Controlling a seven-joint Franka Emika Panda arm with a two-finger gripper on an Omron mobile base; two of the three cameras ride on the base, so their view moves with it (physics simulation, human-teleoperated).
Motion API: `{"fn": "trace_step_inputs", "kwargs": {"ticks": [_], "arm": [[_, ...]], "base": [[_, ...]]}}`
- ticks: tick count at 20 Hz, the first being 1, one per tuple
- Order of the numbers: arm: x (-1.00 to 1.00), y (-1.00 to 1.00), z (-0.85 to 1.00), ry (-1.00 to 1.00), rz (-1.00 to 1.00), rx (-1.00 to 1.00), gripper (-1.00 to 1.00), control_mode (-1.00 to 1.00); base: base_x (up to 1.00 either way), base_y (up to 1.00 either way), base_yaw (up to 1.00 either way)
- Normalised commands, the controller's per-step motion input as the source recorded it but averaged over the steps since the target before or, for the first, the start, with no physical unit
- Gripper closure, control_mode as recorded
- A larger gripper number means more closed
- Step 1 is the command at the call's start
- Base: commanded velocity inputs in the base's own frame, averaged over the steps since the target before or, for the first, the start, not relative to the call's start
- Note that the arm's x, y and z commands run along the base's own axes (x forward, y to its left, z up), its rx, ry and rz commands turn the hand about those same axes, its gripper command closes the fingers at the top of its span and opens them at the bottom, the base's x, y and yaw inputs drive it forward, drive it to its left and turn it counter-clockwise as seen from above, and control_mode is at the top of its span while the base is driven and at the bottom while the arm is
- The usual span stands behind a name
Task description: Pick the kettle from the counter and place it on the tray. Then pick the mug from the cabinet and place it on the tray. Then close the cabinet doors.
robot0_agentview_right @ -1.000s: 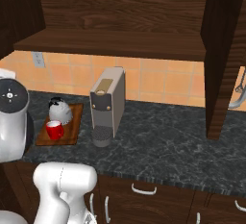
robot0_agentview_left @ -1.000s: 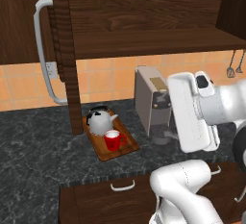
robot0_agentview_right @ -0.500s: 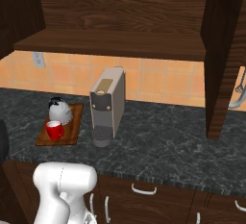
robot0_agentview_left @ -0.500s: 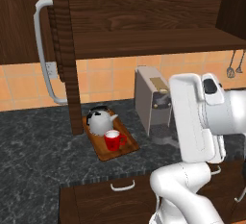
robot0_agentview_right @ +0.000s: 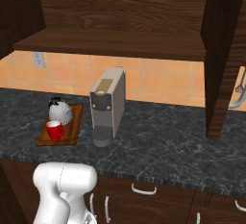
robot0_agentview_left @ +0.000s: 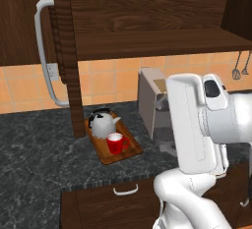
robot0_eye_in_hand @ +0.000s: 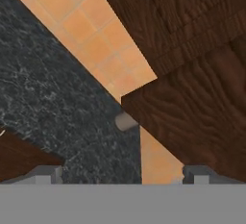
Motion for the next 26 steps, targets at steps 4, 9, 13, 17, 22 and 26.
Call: {"fn": "trace_step_inputs", "kwargs": {"ticks": [4, 9, 13, 17, 22, 26], "arm": [[-0.15, 0.26, 0.22, -0.03, 0.00, 0.00, -1.00, -1.00], [-0.21, 0.18, 0.26, -0.08, 0.00, 0.00, -1.00, -1.00], [-0.22, 0.23, 0.25, -0.12, 0.00, 0.00, -1.00, -1.00], [-0.27, 0.23, 0.24, -0.12, 0.00, 0.00, -1.00, -1.00], [-0.37, 0.08, 0.22, -0.16, 0.00, 0.00, -1.00, -1.00], [-0.20, 0.67, 0.02, -0.17, 0.07, -0.02, -1.00, -1.00]], "base": [[0.00, 0.00, 0.00], [0.00, 0.00, 0.00], [0.00, 0.00, 0.00], [0.00, 0.00, 0.00], [0.00, 0.00, 0.00], [0.00, 0.00, 0.00]]}}
